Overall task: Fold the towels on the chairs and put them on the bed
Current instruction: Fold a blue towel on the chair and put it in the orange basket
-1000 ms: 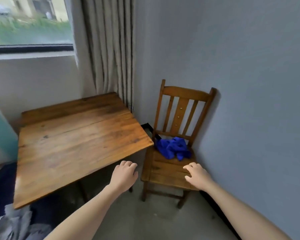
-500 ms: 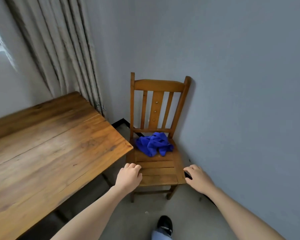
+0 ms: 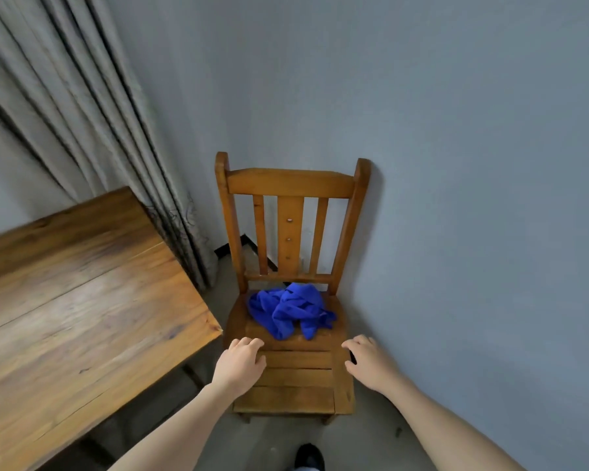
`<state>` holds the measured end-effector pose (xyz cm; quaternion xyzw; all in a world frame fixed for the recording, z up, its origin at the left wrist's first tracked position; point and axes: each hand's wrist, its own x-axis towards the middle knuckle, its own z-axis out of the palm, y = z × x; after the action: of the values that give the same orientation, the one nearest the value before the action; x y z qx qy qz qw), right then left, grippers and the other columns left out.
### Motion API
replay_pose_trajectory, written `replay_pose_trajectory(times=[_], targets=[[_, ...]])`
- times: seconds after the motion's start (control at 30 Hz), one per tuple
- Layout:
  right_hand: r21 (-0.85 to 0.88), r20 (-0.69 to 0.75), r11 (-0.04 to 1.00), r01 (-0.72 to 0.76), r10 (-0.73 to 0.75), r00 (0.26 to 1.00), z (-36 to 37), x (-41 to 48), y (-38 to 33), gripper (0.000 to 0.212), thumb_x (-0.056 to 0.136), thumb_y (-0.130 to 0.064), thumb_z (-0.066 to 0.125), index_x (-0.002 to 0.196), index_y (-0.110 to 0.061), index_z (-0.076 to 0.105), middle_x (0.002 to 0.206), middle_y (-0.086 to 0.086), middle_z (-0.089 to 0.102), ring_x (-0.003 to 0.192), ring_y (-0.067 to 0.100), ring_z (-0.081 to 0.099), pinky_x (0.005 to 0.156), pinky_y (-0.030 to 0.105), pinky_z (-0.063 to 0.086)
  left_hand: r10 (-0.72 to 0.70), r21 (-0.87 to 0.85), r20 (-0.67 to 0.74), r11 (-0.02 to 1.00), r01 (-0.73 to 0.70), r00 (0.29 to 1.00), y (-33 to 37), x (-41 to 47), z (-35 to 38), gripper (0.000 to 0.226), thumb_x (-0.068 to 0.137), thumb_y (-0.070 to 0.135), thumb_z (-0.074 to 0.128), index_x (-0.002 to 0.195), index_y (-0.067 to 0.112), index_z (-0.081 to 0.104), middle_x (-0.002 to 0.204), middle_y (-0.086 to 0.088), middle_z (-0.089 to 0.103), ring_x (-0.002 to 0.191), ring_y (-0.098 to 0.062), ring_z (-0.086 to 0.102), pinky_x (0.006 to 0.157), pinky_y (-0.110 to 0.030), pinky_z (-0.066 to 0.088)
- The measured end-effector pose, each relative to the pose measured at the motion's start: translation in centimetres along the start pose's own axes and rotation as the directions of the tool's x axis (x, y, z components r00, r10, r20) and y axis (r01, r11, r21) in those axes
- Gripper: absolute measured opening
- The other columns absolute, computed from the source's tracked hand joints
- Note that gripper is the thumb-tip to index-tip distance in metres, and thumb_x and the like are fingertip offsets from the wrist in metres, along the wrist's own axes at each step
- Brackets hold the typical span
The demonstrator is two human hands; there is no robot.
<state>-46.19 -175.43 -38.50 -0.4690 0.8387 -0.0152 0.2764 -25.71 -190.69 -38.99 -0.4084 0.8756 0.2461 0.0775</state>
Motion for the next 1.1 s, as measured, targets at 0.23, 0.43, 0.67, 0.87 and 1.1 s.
replay_pose_trajectory(times=[0.23, 0.43, 0.67, 0.87, 1.1], targets=[[0.002, 0.089, 1.000, 0.030, -0.030, 0.996, 0.5, 5.7, 3.0, 0.044, 0.095, -0.023, 0.044, 0.139, -0.019, 0.038, 0.140, 0.001, 0.041, 0.128, 0.019, 0.038, 0.100, 0.031, 0.041, -0.102, -0.010, 0.073, 0.995, 0.103, 0.992, 1.0, 3.3, 2.4, 0.038, 0.096, 0.030, 0.040, 0.134, 0.023, 0.045, 0.133, 0.005, 0.050, 0.121, -0.016, 0.043, 0.096, -0.026, 0.041], [0.024, 0.073, 0.999, 0.043, -0.045, 0.996, 3.8, 11.9, 4.1, 0.045, 0.095, -0.024, 0.045, 0.139, -0.020, 0.037, 0.140, -0.001, 0.042, 0.127, 0.018, 0.039, 0.098, 0.030, 0.043, -0.151, -0.052, 0.055, 0.987, 0.154, 0.987, 0.0, 8.7, 5.0, 0.041, 0.096, 0.029, 0.042, 0.137, 0.023, 0.041, 0.134, 0.005, 0.048, 0.122, -0.014, 0.042, 0.093, -0.024, 0.043], [0.011, -0.015, 0.999, 0.033, -0.033, 0.999, 9.2, 20.1, 5.2, 0.049, 0.095, -0.030, 0.047, 0.141, -0.020, 0.033, 0.142, -0.001, 0.039, 0.130, 0.017, 0.036, 0.101, 0.027, 0.040, -0.195, -0.092, 0.041, 0.976, 0.198, 0.980, -2.5, 17.2, 10.6, 0.055, 0.093, 0.024, 0.049, 0.144, 0.023, 0.028, 0.146, -0.001, 0.036, 0.132, -0.018, 0.036, 0.101, -0.028, 0.043], [-0.006, -0.121, 1.000, -0.031, 0.030, 0.992, 12.0, 25.2, 5.8, 0.057, 0.093, -0.029, 0.051, 0.145, -0.019, 0.028, 0.149, 0.009, 0.029, 0.135, 0.026, 0.032, 0.104, 0.032, 0.038, -0.192, -0.053, 0.084, 0.979, 0.197, 0.978, -4.8, 23.2, 14.8, 0.083, 0.088, 0.028, 0.059, 0.147, 0.033, 0.002, 0.153, -0.009, 0.014, 0.136, -0.027, 0.027, 0.095, -0.034, 0.046], [0.038, -0.209, 0.998, -0.058, 0.064, 0.976, 14.4, 28.2, 6.5, 0.024, 0.089, -0.018, 0.058, 0.112, -0.013, 0.063, 0.136, 0.014, 0.047, 0.124, 0.033, 0.044, 0.093, 0.038, 0.045, -0.184, 0.090, 0.110, 0.981, 0.174, 0.977, -4.4, 26.6, 17.2, 0.044, 0.091, 0.026, 0.053, 0.133, 0.026, 0.040, 0.155, -0.013, 0.008, 0.140, -0.034, 0.015, 0.107, -0.042, 0.031]])
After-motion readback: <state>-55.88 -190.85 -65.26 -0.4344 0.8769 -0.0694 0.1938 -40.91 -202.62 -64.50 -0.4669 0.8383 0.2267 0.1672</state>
